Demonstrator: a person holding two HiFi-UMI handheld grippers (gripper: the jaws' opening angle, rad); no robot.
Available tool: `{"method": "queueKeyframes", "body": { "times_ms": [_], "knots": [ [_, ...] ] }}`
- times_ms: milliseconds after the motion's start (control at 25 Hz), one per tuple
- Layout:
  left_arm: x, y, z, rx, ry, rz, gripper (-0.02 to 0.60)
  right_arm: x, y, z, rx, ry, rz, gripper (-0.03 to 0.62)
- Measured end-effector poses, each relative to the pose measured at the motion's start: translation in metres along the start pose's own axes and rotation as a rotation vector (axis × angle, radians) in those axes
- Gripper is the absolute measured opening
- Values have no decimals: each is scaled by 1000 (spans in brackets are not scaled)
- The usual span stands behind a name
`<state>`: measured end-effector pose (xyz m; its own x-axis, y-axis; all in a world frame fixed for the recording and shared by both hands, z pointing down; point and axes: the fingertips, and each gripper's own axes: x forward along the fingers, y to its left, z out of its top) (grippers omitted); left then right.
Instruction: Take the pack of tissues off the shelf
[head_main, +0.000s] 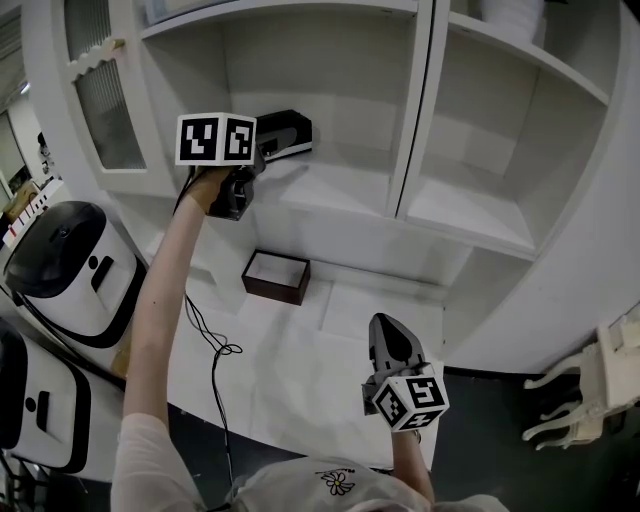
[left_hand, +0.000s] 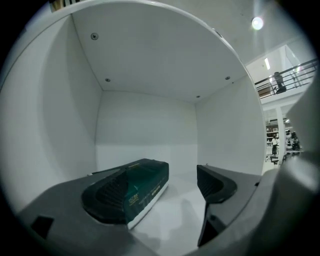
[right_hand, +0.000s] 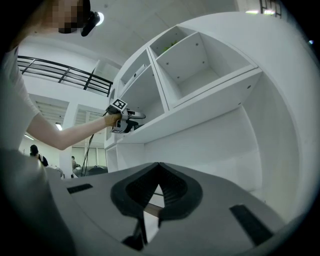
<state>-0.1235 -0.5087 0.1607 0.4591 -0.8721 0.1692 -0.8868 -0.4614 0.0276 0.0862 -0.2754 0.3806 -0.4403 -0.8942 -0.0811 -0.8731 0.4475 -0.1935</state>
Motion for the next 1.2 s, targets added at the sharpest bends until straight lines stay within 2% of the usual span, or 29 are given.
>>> {"method": "queueKeyframes", "body": {
  "times_ms": [160,280,440,560,680,880,1040,1200],
  "knots": [
    [0,-17,1,19,-16,-64,439,1,9,-6,-4,16,17,3],
    [-10,-3,1,43,-10,-30,439,1,11,-9,-8,25,21,3],
    [-29,21,-1,20,-19,18,439,-1,6,-8,-12,24,11,3],
    [-24,24,-14,32,40,22,439,-1,0,-6,-11,19,1,3],
    [-18,11,-22,23,56,-14,437,1,1,-6,-7,19,3,3],
    [-25,-18,-20,50,45,-97,437,2,6,-8,-7,29,13,3],
    [-28,2,-12,89,-11,-13,439,3,9,-13,-9,40,26,3],
    [-19,31,-15,9,6,11,439,3,9,-14,-5,38,29,3]
  ]
}}
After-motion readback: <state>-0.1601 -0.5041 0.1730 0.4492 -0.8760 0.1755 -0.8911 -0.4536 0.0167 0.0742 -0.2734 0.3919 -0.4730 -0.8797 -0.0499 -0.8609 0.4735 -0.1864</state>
